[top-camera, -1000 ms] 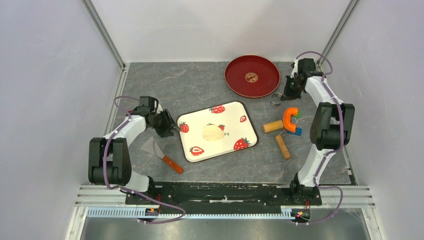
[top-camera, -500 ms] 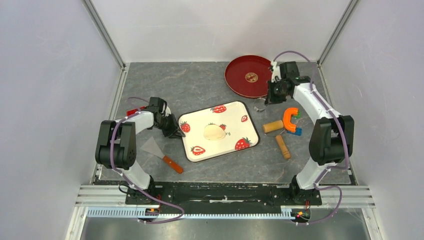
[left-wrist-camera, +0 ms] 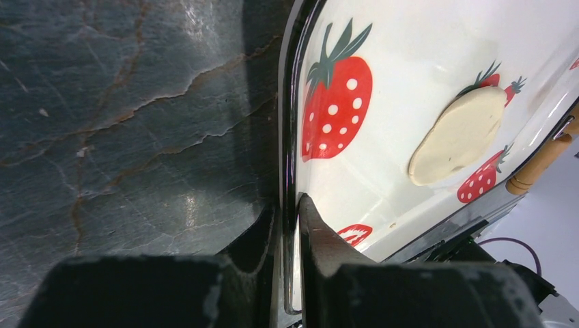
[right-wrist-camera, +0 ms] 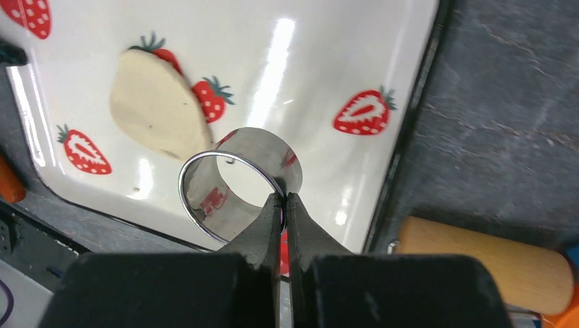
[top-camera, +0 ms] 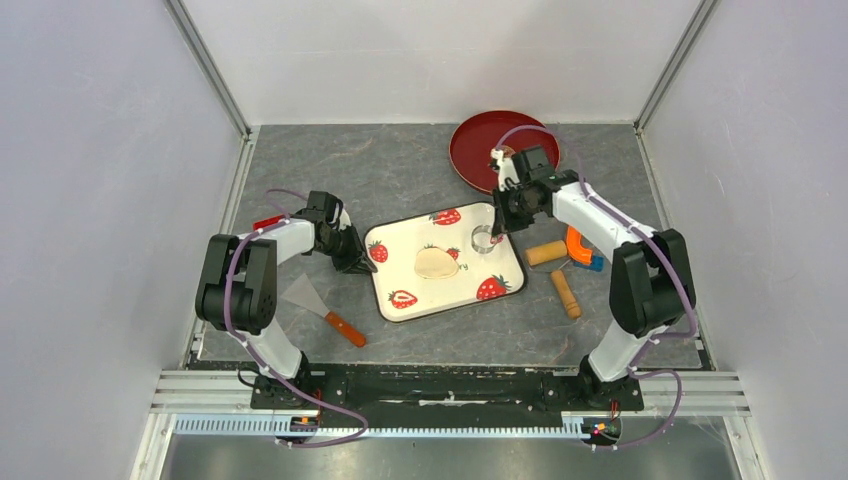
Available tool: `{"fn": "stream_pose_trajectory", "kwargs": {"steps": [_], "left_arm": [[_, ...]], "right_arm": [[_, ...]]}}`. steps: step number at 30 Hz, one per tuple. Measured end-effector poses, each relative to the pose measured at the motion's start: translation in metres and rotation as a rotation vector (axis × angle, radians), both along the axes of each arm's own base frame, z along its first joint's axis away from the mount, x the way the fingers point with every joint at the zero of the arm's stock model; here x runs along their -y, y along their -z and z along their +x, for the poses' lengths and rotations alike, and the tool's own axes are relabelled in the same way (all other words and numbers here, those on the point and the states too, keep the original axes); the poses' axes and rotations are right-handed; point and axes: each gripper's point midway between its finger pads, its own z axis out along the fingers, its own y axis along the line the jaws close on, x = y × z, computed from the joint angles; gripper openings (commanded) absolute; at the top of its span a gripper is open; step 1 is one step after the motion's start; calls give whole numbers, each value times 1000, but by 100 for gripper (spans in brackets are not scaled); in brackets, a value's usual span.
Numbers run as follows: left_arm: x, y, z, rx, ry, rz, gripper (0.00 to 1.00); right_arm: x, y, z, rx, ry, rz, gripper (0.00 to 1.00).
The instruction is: Roll out the dumpling wrappers from the dough
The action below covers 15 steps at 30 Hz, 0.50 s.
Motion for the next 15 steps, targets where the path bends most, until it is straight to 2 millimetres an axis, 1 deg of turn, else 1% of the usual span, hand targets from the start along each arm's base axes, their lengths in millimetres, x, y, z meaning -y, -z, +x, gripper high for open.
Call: {"fn": "stream_pose_trajectory", "kwargs": {"steps": [2, 5, 11, 15], "left_arm": [[0, 0, 0, 0, 0, 0, 2], [0, 0, 0, -1, 0, 0, 2], [0, 0, 0, -1, 1, 0, 2], [0, 0, 0, -1, 1, 1, 2]], "right_arm": [[-16, -2, -3, 4, -37, 10, 0], [-37, -3, -2, 10, -77, 24, 0], [-75, 5, -6, -2, -144, 42, 0], [-98, 9, -6, -12, -181, 49, 0]]}}
